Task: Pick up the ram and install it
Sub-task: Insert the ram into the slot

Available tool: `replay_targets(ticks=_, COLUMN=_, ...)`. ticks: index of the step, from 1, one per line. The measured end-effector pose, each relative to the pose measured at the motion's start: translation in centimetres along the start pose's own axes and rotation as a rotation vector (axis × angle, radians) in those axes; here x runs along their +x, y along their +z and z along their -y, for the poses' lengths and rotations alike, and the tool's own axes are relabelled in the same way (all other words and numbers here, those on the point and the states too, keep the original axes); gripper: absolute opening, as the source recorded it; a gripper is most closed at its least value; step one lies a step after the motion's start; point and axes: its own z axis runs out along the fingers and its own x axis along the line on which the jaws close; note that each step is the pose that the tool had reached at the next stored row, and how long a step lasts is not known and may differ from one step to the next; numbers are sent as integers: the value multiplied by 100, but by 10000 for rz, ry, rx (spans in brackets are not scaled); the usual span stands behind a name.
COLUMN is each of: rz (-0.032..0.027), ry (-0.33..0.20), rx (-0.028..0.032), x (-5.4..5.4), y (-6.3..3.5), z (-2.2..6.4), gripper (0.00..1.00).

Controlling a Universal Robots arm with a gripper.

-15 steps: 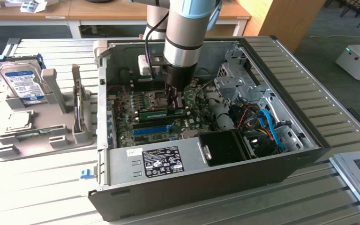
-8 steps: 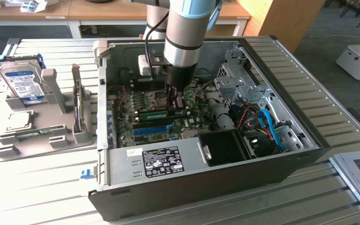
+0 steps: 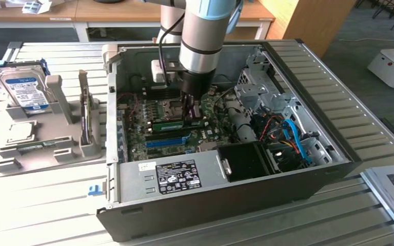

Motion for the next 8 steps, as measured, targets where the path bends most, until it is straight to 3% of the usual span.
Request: replay_targets(ticks=8, rz=-2, ry=0, rx=0, x=0, y=-121, z=-6, gripper=25)
